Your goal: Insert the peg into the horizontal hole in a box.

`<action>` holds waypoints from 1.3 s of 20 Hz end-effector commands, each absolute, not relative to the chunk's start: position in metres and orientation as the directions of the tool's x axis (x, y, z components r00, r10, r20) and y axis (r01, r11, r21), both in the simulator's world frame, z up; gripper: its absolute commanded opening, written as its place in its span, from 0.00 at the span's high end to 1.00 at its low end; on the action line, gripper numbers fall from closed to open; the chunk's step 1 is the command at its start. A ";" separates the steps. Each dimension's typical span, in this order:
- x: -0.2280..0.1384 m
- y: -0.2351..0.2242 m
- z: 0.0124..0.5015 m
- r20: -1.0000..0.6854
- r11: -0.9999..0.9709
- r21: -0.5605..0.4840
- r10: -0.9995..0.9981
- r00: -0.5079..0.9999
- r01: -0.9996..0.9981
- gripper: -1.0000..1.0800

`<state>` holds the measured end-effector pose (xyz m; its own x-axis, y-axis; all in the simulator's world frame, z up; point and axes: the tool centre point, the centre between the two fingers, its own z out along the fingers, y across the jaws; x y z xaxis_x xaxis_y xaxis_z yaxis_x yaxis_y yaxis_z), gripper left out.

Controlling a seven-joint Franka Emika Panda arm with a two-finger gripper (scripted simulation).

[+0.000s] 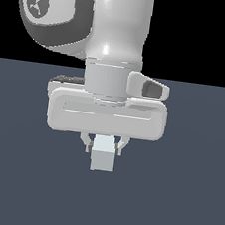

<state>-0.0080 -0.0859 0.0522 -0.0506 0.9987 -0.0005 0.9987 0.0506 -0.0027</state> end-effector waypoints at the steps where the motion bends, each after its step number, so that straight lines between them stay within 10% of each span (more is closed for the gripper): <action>1: 0.005 -0.051 0.063 -0.001 0.074 0.000 0.997 -0.074 0.997 1.00; 12: 0.037 0.048 0.089 0.000 0.140 0.000 0.990 -0.140 0.990 1.00; 26: 0.041 0.054 0.091 0.000 0.147 0.002 0.989 -0.147 0.989 1.00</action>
